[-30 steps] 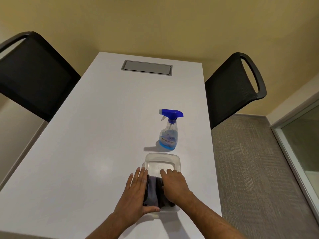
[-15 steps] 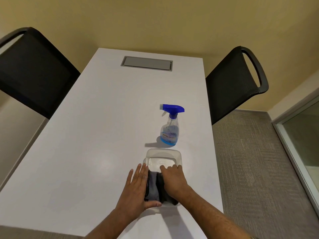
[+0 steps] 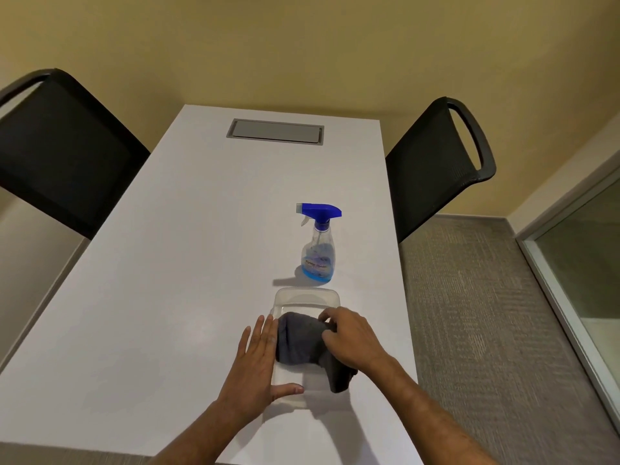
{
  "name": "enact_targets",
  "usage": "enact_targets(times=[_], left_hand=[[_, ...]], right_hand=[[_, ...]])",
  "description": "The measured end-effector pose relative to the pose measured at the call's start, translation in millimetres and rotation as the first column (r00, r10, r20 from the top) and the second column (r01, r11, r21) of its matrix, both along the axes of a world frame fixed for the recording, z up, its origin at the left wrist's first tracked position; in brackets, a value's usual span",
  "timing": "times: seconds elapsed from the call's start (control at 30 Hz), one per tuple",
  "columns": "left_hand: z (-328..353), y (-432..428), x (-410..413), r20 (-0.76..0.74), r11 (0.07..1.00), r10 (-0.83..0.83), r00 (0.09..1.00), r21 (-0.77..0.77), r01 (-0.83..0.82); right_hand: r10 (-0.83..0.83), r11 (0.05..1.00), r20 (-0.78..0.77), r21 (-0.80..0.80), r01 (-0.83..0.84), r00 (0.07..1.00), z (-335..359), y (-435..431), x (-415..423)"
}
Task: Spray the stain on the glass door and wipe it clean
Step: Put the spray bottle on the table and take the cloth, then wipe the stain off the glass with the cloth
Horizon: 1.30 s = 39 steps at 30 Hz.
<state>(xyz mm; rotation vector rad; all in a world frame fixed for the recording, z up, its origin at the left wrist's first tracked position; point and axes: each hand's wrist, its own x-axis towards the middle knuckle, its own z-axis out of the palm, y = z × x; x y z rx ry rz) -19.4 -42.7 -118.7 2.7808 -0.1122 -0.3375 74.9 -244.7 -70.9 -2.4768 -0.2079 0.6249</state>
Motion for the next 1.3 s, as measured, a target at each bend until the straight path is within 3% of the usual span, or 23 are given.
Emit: enact_targets(times=[0.13, 0.2, 0.3, 0.4, 0.43, 0.5, 0.6, 0.8, 0.87, 1.0, 1.13, 1.3], left_hand=[[12, -5, -7, 0.03, 0.992, 0.094, 0.995, -0.091, -0.091], [23, -13, -13, 0.041, 0.942, 0.243, 0.969, -0.251, -0.225], [56, -37, -20, -0.067, 0.686, 0.508, 0.859, -0.572, -0.45], [87, -62, -13, -0.376, 0.298, 0.63, 0.68, -0.691, -0.658], [97, -69, -10, -0.467, 0.19, 0.618, 0.633, -0.692, -0.696], [117, -82, -4, -0.558, 0.072, 0.55, 0.622, -0.71, -0.701], [148, -99, 6, -0.575, 0.033, 0.437, 0.692, -0.759, -0.651], [192, -130, 27, -0.64, -0.149, 0.271, 0.719, -0.766, -0.625], [204, -140, 33, -0.636, -0.134, 0.212, 0.742, -0.771, -0.622], [224, -155, 51, -0.545, 0.013, 0.182, 0.818, -0.831, -0.557], [251, -177, 70, -0.537, 0.051, -0.022, 0.843, -0.843, -0.535], [277, -219, 76, -0.497, 0.13, -0.178, 0.849, -0.868, -0.48]], right_hand=[[-0.112, 0.972, -0.097, 0.197, 0.13, 0.989, 16, -20, -1], [-0.172, 0.92, -0.17, 0.323, 0.22, 0.97, 28, -30, -3], [-0.228, 0.794, -0.231, 0.518, 0.318, 0.946, 58, -48, -13], [-0.268, 0.681, -0.25, 0.634, 0.367, 0.93, 86, -63, -22], [-0.275, 0.656, -0.252, 0.656, 0.372, 0.928, 95, -68, -25], [-0.288, 0.621, -0.245, 0.688, 0.375, 0.926, 111, -79, -30], [-0.33, 0.577, -0.225, 0.721, 0.385, 0.917, 133, -96, -38], [-0.444, 0.438, -0.225, 0.79, 0.429, 0.867, 165, -129, -53], [-0.489, 0.397, -0.223, 0.804, 0.444, 0.843, 174, -137, -59], [-0.601, 0.353, -0.195, 0.805, 0.476, 0.775, 185, -148, -76], [-0.718, 0.305, -0.178, 0.789, 0.534, 0.673, 196, -154, -94], [-0.811, 0.344, -0.072, 0.745, 0.572, 0.581, 200, -168, -125]])
